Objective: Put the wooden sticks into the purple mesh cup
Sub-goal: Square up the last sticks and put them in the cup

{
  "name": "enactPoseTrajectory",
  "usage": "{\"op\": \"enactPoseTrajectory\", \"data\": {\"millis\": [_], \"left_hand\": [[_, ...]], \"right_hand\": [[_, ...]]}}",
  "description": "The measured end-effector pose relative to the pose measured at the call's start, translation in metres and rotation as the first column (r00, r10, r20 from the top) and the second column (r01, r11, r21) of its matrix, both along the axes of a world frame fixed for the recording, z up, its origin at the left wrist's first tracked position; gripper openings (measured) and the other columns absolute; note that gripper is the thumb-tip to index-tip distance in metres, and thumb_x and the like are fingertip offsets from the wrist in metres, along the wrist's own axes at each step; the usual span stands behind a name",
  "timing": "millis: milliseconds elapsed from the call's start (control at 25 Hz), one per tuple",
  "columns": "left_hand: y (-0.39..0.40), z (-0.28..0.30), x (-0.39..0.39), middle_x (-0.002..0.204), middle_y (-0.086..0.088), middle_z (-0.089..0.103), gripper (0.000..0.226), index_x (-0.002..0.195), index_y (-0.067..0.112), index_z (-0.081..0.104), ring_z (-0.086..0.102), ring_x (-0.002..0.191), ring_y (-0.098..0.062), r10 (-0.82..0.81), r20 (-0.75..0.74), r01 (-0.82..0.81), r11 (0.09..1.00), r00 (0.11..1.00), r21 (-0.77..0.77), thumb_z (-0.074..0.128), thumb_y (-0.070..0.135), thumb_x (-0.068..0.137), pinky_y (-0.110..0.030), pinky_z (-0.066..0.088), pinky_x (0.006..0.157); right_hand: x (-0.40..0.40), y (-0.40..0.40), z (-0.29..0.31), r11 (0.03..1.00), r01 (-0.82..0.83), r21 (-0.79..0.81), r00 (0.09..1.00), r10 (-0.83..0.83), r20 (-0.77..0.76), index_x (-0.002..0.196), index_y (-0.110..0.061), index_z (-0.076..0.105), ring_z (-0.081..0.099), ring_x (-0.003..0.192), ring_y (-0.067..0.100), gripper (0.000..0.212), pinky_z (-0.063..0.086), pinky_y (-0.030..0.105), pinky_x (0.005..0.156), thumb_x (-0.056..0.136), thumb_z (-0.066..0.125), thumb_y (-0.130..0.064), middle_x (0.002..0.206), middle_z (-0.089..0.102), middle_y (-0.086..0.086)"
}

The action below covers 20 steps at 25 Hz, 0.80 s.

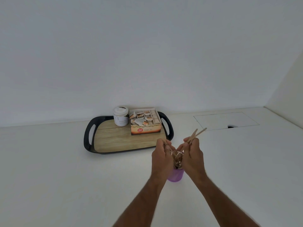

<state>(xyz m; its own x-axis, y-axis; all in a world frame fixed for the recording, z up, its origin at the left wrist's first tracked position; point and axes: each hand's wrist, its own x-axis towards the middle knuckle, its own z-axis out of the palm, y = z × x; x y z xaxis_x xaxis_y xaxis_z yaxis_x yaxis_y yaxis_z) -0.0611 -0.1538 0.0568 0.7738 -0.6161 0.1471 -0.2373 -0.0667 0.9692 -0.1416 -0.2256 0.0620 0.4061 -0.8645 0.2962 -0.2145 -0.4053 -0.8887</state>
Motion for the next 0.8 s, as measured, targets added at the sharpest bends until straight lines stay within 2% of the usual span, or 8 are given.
{"op": "enactPoseTrajectory", "data": {"millis": [120, 240, 320, 480, 600, 680, 800], "left_hand": [[0.000, 0.002, -0.001, 0.094, 0.004, 0.067, 0.022, 0.096, 0.018, 0.055, 0.067, 0.090, -0.010, 0.024, -0.089, -0.030, 0.998, 0.996, -0.062, 0.038, 0.007, 0.103, -0.032, 0.060, 0.080], [0.003, 0.008, -0.003, 0.108, 0.002, 0.066, 0.021, 0.103, 0.019, 0.056, 0.070, 0.099, -0.011, -0.004, -0.176, -0.015, 0.994, 0.984, -0.104, 0.037, 0.009, 0.105, -0.028, 0.060, 0.082], [0.003, 0.009, -0.004, 0.111, -0.002, 0.066, 0.020, 0.107, 0.017, 0.055, 0.070, 0.100, -0.011, -0.019, -0.200, -0.003, 0.994, 0.980, -0.114, 0.037, 0.009, 0.106, -0.025, 0.060, 0.082], [0.000, 0.007, -0.003, 0.106, -0.001, 0.066, 0.017, 0.105, 0.015, 0.055, 0.067, 0.095, -0.016, 0.005, -0.176, -0.019, 0.997, 0.984, -0.081, 0.039, 0.010, 0.105, -0.030, 0.057, 0.081], [0.000, 0.006, -0.004, 0.105, 0.000, 0.065, 0.018, 0.104, 0.015, 0.055, 0.065, 0.092, -0.013, 0.020, -0.172, -0.034, 0.997, 0.985, -0.075, 0.038, 0.009, 0.105, -0.031, 0.056, 0.081], [0.000, 0.004, -0.004, 0.104, 0.000, 0.065, 0.019, 0.105, 0.016, 0.056, 0.065, 0.094, -0.013, 0.025, -0.158, -0.038, 0.996, 0.987, -0.079, 0.038, 0.008, 0.105, -0.031, 0.057, 0.082], [0.001, 0.005, -0.005, 0.109, 0.001, 0.066, 0.021, 0.106, 0.019, 0.055, 0.067, 0.101, -0.010, 0.007, -0.187, -0.022, 0.997, 0.982, -0.080, 0.037, 0.009, 0.105, -0.025, 0.058, 0.083]], "right_hand": [[0.008, 0.000, 0.004, 0.988, 0.000, 0.157, 0.984, -0.028, 0.177, 0.101, -0.018, 0.048, 0.061, 0.073, 0.010, 0.018, 0.051, 0.021, 0.066, 0.102, 0.033, -0.007, 0.082, 0.061, 0.006], [0.014, 0.001, 0.007, 0.957, -0.066, 0.281, 0.945, -0.030, 0.324, 0.099, -0.022, 0.051, 0.052, 0.071, 0.016, 0.025, 0.048, 0.028, 0.065, 0.101, 0.034, -0.005, 0.082, 0.057, 0.007], [0.015, 0.004, 0.008, 0.962, -0.081, 0.261, 0.955, 0.000, 0.297, 0.097, -0.022, 0.052, 0.055, 0.071, 0.015, 0.023, 0.050, 0.028, 0.067, 0.102, 0.035, -0.007, 0.082, 0.059, 0.004], [0.010, 0.012, 0.007, 0.989, -0.062, 0.133, 0.981, 0.035, 0.191, 0.095, -0.017, 0.055, 0.070, 0.083, 0.010, 0.023, 0.056, 0.029, 0.078, 0.102, 0.036, -0.008, 0.081, 0.070, -0.008], [0.007, 0.009, 0.005, 0.997, -0.043, 0.065, 0.989, 0.033, 0.145, 0.106, -0.017, 0.054, 0.070, 0.083, 0.008, 0.020, 0.057, 0.029, 0.079, 0.102, 0.036, -0.009, 0.082, 0.071, -0.005], [0.006, 0.006, 0.005, 0.995, -0.060, 0.074, 0.992, 0.051, 0.119, 0.111, -0.021, 0.054, 0.070, 0.083, 0.010, 0.023, 0.055, 0.026, 0.078, 0.102, 0.036, -0.010, 0.081, 0.072, -0.006], [0.005, 0.004, 0.005, 0.982, -0.051, 0.181, 0.983, 0.017, 0.182, 0.095, -0.018, 0.056, 0.060, 0.068, 0.010, 0.025, 0.052, 0.028, 0.065, 0.097, 0.038, -0.001, 0.075, 0.062, 0.000]]}}
